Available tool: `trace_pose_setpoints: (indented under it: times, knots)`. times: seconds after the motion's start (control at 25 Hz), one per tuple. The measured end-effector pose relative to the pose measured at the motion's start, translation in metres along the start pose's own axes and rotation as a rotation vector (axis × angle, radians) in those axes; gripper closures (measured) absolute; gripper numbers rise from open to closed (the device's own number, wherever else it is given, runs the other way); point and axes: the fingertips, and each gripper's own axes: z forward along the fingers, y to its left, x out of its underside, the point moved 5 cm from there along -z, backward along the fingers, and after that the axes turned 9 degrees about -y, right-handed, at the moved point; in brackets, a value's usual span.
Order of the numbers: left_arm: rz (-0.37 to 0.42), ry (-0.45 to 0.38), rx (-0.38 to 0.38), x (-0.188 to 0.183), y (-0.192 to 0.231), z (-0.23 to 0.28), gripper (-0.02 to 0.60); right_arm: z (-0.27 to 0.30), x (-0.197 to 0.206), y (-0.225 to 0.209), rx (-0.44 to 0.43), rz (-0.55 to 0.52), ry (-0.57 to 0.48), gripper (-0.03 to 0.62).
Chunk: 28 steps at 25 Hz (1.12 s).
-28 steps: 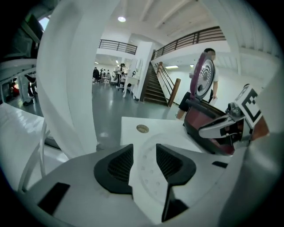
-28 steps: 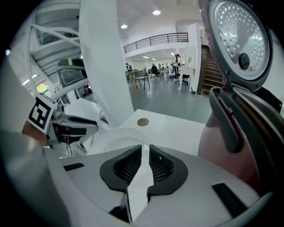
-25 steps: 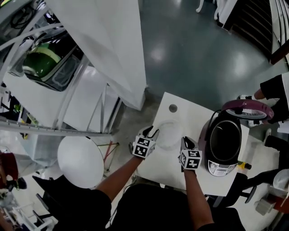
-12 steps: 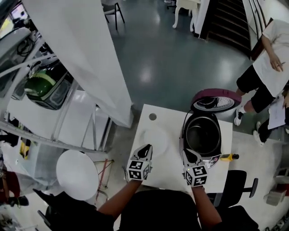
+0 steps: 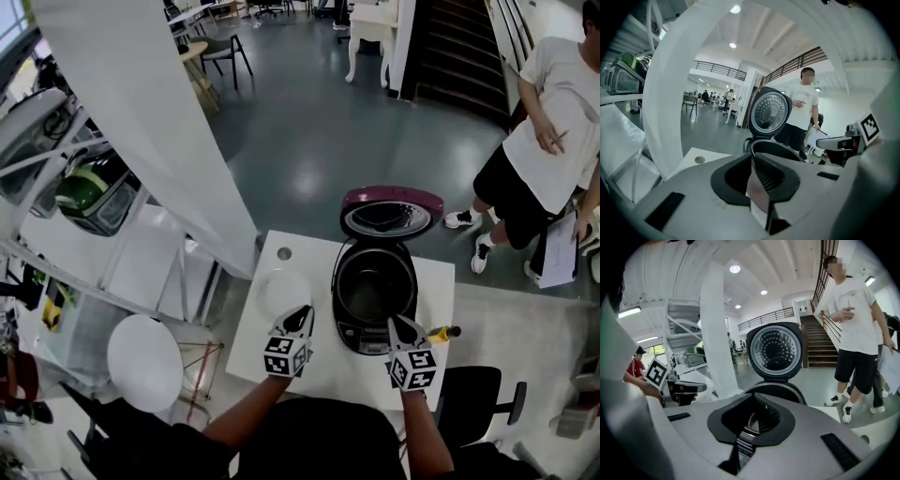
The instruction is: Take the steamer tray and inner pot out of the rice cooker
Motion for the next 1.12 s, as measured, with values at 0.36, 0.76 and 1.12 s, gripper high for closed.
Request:
trace_pose_setpoints:
  times: [0.36,0.76,1.12]
  knots:
    - [0.077,0.051,-0.071,0.003,-0.042,0.045,0.557,0.000,0.002,-0.109,0.038,0.008,-0.014,0.583]
    - [0.120,0.159,-0.114,0.016,-0.040,0.109,0.472,0.056,0.027,-0.141,0.015,0.023,0.076,0.556]
    - [0.145,0.268,-0.085,0.032,-0.027,0.140,0.468,0.093,0.057,-0.139,-0.003,-0.005,0.233,0.484]
